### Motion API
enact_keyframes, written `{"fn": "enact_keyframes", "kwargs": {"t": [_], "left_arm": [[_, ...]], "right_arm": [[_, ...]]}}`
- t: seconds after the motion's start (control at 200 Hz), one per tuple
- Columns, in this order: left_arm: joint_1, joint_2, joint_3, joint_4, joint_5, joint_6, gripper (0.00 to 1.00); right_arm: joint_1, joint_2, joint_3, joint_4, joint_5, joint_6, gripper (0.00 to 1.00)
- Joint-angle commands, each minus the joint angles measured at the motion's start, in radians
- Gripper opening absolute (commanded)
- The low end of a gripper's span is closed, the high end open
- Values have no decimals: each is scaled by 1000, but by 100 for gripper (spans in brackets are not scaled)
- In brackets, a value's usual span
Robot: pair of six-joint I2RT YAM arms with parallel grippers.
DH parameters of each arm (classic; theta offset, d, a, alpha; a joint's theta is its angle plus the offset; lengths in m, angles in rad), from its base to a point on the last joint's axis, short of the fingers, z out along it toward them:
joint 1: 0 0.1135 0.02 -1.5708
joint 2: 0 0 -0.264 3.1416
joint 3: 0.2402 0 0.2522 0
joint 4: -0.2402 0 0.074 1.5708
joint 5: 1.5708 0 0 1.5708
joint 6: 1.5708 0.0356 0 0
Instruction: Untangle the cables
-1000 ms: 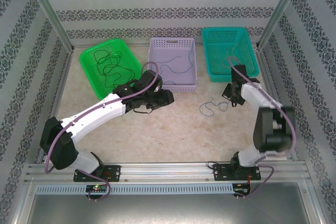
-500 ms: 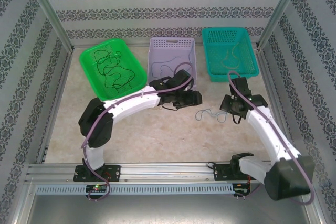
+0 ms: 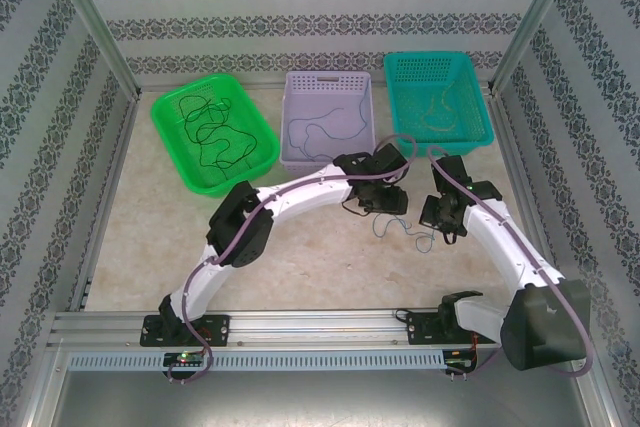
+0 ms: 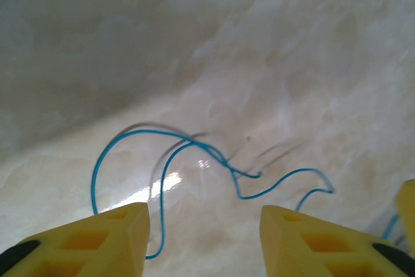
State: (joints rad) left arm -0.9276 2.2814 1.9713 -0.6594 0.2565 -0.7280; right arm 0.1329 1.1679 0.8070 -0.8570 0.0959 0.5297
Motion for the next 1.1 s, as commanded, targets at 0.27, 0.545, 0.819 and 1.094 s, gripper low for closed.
{"fn": "enact_keyframes", "kwargs": {"t": [0.27,0.545,0.819,1.094], "left_arm": [[-8,62,13,-124,-155,250,53],[-31,138,84,-103,-156,363,62],[-37,238,200,-123,-199,402,49],[-45,206,118,-83,-185,371,31]], "right_arm": [[-34,55,2,30,-26,40,0],[-56,54,16,19,-35,32,0],[-76,58,32,24,-51,28,0],[-91,62,47,24,-50,24,0]]}}
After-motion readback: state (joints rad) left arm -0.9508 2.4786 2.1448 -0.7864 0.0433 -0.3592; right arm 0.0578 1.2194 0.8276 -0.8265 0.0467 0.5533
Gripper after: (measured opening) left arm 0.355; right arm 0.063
